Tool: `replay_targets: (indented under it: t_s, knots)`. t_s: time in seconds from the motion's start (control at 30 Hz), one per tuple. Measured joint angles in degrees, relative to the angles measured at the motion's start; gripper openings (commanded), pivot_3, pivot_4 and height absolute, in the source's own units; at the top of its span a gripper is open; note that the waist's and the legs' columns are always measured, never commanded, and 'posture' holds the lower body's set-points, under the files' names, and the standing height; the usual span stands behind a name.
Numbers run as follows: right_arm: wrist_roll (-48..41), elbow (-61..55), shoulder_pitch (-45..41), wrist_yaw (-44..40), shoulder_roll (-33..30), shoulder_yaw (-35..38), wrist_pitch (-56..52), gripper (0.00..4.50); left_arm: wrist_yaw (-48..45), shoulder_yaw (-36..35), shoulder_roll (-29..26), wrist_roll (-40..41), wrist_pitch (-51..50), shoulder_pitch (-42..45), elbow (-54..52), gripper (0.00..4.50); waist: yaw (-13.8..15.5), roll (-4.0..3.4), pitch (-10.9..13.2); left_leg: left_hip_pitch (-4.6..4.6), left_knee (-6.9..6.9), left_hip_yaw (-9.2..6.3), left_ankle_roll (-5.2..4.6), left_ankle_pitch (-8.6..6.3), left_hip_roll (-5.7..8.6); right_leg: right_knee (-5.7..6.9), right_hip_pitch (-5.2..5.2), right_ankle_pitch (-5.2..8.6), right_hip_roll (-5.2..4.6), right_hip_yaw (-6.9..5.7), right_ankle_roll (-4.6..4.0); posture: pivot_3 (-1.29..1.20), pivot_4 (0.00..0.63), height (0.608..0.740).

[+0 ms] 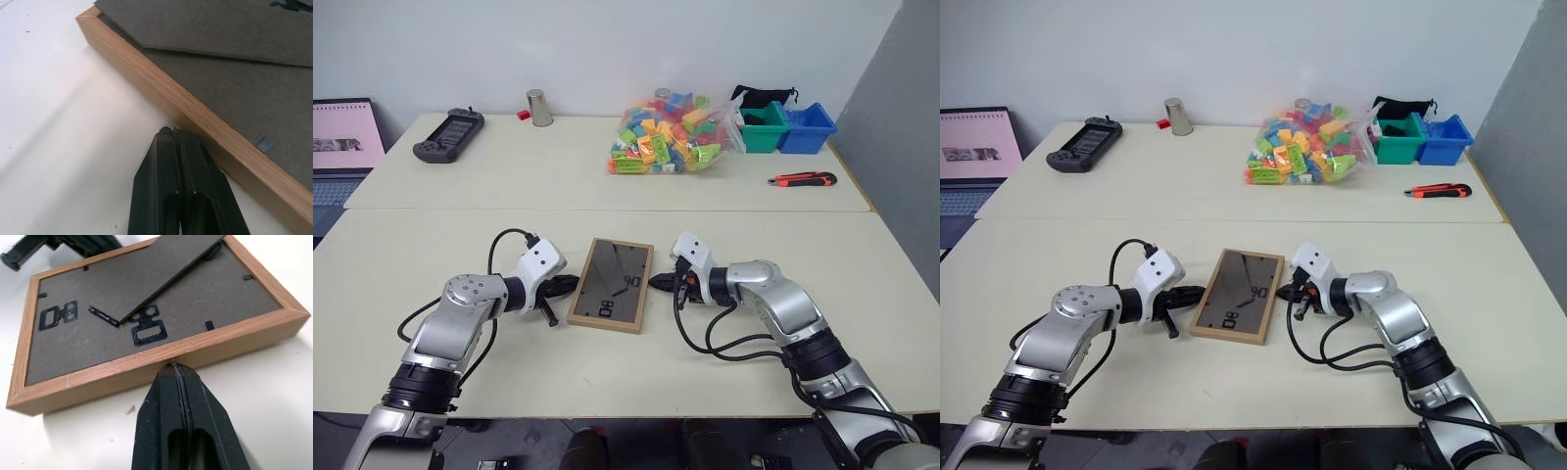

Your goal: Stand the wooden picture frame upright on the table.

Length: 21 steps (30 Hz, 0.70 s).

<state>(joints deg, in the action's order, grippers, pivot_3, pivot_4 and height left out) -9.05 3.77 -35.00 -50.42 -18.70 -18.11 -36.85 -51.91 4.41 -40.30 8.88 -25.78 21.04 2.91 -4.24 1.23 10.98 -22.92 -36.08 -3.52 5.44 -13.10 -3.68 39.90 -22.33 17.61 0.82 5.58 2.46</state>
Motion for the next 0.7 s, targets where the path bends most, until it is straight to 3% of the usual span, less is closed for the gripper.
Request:
replay_targets:
  t_s: [0.7]
  knots:
    - [1.21,3.62,-1.72,2.3,0.84,1.17,2.56,0.0,-3.76,0.0,-1.16,0.1,-0.36,-0.04,-0.31,0.02,-0.01,0.0,0.0,-0.01,0.01,0.0,0.0,0.0,0.0,-0.01,0.0,0.0,0.0,0.0,0.0,0.0,0.15,0.74]
